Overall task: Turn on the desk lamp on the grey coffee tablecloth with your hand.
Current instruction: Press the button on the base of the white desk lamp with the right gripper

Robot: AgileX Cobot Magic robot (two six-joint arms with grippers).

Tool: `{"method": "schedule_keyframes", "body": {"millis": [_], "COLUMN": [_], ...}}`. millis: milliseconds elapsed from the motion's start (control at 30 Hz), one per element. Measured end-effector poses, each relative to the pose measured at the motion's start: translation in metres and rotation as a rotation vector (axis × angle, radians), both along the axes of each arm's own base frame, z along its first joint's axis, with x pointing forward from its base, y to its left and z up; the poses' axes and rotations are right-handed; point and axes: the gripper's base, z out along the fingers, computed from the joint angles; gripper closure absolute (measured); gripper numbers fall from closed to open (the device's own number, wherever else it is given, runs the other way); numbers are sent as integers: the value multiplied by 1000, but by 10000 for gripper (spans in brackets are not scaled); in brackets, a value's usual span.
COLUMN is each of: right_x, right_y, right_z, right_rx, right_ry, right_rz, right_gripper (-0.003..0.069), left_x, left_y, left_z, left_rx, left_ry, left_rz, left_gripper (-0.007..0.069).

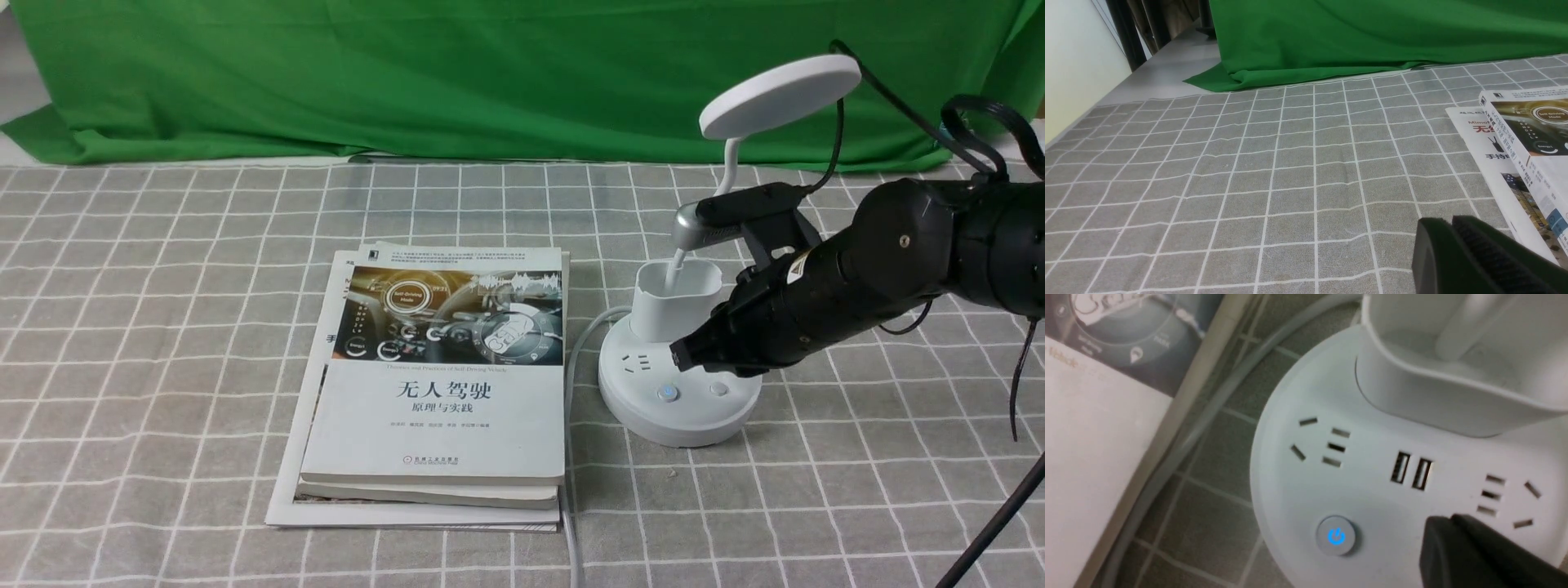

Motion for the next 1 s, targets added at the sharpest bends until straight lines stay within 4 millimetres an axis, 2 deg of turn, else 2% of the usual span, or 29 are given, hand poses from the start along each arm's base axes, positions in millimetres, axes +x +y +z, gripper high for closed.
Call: {"method": "schedule_keyframes", "body": {"millis": [200,433,567,633,667,700,800,900,1000], "right_x": [8,9,7,4,4,1,-1,-3,-2], "right_y": [-3,-3,-4,-5,-5,-6,-7,-7,-6], "right_z": [-19,-18,-10,6,7,18,25,20,4], "right_rx": [-13,-6,2,18,20,32,37,26,4], "right_ry": [40,39,22,-17,-19,-46,-54,-22,35], "right_rz": [-26,-34,-35,-34,-34,-34,-32,-28,-26], "right_gripper": [627,627,627,627,627,627,627,627,627], "left_x": [0,0,0,0,0,0,0,0,0], "left_y": [0,0,0,0,0,0,0,0,0], "left_z": [0,0,0,0,0,0,0,0,0], "left_rx": [0,0,0,0,0,0,0,0,1], "left_ry": [0,0,0,0,0,0,0,0,0], "left_rz": [0,0,0,0,0,0,0,0,0], "left_gripper": [606,606,606,606,606,606,606,606,606]}}
